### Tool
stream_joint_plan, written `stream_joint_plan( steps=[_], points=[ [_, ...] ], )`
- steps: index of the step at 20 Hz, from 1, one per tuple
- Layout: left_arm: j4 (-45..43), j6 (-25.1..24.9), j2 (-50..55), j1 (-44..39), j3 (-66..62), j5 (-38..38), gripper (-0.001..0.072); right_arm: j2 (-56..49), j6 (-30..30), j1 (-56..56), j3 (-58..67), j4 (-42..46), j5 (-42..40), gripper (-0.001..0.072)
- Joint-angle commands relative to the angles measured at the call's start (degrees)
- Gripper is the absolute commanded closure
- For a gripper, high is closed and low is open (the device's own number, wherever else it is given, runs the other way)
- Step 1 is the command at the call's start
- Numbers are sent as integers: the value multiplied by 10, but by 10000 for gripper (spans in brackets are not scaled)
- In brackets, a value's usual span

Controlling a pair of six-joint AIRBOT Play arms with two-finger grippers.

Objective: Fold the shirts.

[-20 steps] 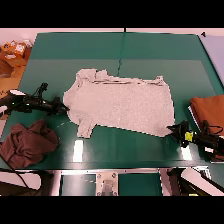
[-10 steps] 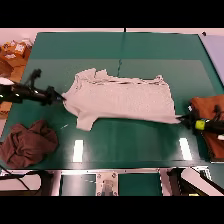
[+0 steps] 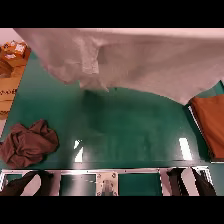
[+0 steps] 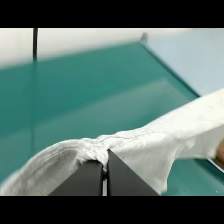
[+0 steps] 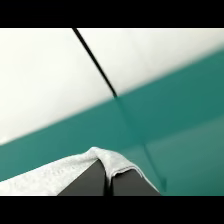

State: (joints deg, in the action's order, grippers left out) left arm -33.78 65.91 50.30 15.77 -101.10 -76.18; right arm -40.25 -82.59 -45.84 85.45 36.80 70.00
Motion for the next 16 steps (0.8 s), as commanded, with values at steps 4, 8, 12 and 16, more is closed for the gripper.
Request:
stream_joint_plan(
  steps=[4,8,12,16],
  points=[
    [-17,39,-70,0,-119,-2,686,34,-45,0,105,13,-29,703],
    [-33,67,-52,0,-37,-7,686,0,-42,22,22,11,-30,703],
    [6,36,15,-11,144,44,686,-81,12,123,-128,12,-85,703],
    [4,-35,147,-90,294,169,686,-214,54,209,-236,12,-202,703]
  ],
)
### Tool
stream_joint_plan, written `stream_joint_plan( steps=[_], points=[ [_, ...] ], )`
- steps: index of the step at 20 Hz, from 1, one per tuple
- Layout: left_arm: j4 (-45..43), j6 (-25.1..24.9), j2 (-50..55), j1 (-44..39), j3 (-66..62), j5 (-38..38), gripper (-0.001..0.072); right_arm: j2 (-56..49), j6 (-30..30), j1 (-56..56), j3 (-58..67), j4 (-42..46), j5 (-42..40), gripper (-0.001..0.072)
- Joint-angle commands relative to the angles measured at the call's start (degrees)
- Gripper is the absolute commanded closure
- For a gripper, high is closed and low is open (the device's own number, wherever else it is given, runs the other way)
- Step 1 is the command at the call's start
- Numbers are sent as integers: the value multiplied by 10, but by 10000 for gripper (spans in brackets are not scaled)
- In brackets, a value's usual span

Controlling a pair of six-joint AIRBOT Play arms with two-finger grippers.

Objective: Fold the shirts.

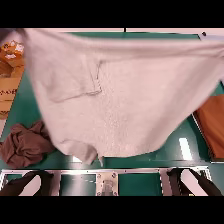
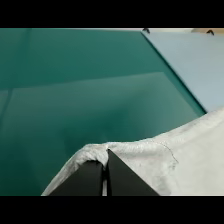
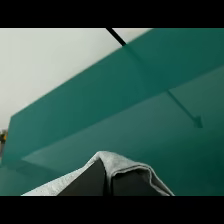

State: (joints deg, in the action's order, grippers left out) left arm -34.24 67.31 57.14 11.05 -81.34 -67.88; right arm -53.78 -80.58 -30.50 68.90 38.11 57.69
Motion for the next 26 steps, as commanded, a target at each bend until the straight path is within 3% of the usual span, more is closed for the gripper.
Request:
stream_joint_plan(
  steps=[1,6,13,17,20,22,26],
  points=[
    [7,-56,123,-58,108,123,686,-125,45,71,-78,-2,-106,703],
    [22,-60,320,-73,87,258,686,-356,48,105,-14,-8,-172,703],
    [21,-86,392,-73,38,339,686,-506,48,104,148,-36,-155,703],
    [-31,-85,392,-73,38,253,686,-502,47,87,152,12,-71,704],
    [-115,-34,391,-73,38,157,687,-496,46,74,144,66,26,705],
    [-168,3,391,-73,38,102,687,-485,45,73,125,99,48,705],
    [-218,33,391,-73,40,69,687,-481,39,73,87,129,54,704]
  ],
)
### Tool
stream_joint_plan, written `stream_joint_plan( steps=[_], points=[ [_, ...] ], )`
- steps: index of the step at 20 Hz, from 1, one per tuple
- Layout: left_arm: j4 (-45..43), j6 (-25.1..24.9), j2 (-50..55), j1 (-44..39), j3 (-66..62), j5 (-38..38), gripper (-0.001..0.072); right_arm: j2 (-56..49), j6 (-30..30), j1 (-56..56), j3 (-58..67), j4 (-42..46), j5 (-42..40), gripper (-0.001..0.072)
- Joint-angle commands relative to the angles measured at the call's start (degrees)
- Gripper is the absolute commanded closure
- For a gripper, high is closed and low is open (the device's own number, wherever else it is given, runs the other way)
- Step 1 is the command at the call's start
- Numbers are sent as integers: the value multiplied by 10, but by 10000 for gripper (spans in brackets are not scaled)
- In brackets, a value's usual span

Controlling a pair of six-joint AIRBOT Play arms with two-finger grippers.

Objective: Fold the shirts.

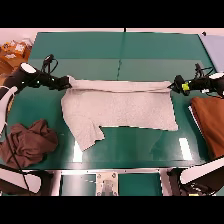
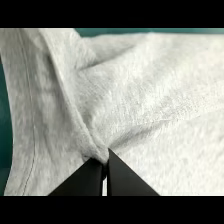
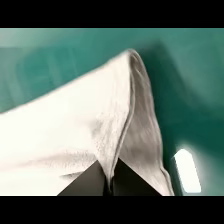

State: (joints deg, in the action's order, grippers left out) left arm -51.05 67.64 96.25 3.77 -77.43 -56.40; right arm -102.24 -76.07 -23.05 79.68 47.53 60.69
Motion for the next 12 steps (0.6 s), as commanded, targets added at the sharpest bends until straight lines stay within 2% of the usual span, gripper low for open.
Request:
stream_joint_plan(
  steps=[1,4,5,6,7,8,9,10,11,12],
  points=[
    [-50,34,1,0,1,-53,687,3,-18,-2,-22,56,24,705],
    [-47,40,1,0,1,-68,686,5,-30,-4,-21,78,25,702],
    [-39,43,1,0,1,-68,685,5,-30,-4,-20,76,31,628],
    [-28,45,0,0,1,-79,684,5,-30,-4,-15,76,41,409],
    [-22,45,-1,0,0,-98,597,5,-30,-7,-6,76,60,342],
    [-23,43,-2,0,-3,-123,312,5,-35,-13,6,76,88,343],
    [-30,43,-3,0,-9,-147,149,5,-39,-21,20,76,117,361],
    [-32,44,-3,4,-17,-179,165,5,-46,-31,31,76,140,451],
    [-33,45,-3,10,-28,-213,165,9,-47,-40,36,76,158,584],
    [-34,53,-4,16,-38,-246,165,16,-47,-51,35,76,174,669]
  ],
)
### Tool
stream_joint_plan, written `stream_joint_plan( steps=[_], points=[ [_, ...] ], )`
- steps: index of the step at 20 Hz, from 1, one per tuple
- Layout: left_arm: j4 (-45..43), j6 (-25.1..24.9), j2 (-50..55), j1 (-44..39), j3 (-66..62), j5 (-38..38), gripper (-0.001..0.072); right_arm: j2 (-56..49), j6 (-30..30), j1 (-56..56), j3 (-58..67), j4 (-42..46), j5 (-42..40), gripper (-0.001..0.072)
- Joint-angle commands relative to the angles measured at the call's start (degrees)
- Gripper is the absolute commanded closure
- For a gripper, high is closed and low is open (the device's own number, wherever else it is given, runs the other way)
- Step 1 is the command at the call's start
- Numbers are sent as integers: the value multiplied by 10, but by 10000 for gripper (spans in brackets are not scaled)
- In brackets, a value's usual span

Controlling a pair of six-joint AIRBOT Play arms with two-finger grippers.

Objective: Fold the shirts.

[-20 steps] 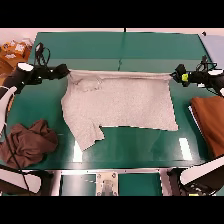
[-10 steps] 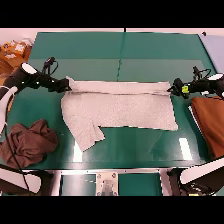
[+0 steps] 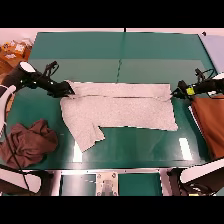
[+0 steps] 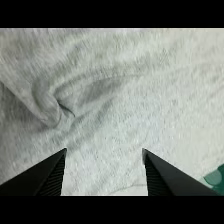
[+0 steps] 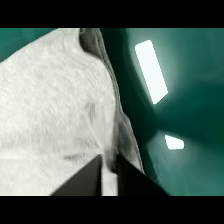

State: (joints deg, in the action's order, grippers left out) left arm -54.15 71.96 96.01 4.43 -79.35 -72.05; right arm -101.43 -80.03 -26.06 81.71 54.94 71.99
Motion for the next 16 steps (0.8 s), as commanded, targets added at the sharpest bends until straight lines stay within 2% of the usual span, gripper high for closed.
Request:
stream_joint_plan(
  steps=[1,3,4,5,6,7,9,10,12,13,15,16],
  points=[
    [-4,25,-2,21,-31,-127,165,15,-8,-30,15,2,73,670],
    [-4,56,-2,42,-47,-182,168,31,-7,-47,14,2,84,666],
    [-3,63,-2,50,-50,-199,328,40,-7,-55,12,2,85,666],
    [-3,58,-2,57,-50,-214,601,50,-8,-61,9,2,85,664],
    [-6,56,-2,59,-50,-219,646,58,-8,-67,5,2,87,660],
    [-6,56,-2,59,-50,-213,646,65,-8,-68,-1,2,87,613],
    [-5,56,-2,59,-50,-182,646,68,-7,-61,-18,2,87,288],
    [-6,55,-2,59,-50,-176,675,68,-3,-58,-31,2,88,210],
    [-17,56,-4,59,-50,-198,688,78,-3,-63,-64,2,95,223],
    [-29,58,-16,59,-40,-204,688,100,-6,-72,-94,2,85,274],
    [-56,56,-74,59,15,-179,688,170,-10,-95,-179,2,44,453],
    [-64,55,-111,59,52,-159,688,213,-10,-105,-228,2,28,461]
  ],
)
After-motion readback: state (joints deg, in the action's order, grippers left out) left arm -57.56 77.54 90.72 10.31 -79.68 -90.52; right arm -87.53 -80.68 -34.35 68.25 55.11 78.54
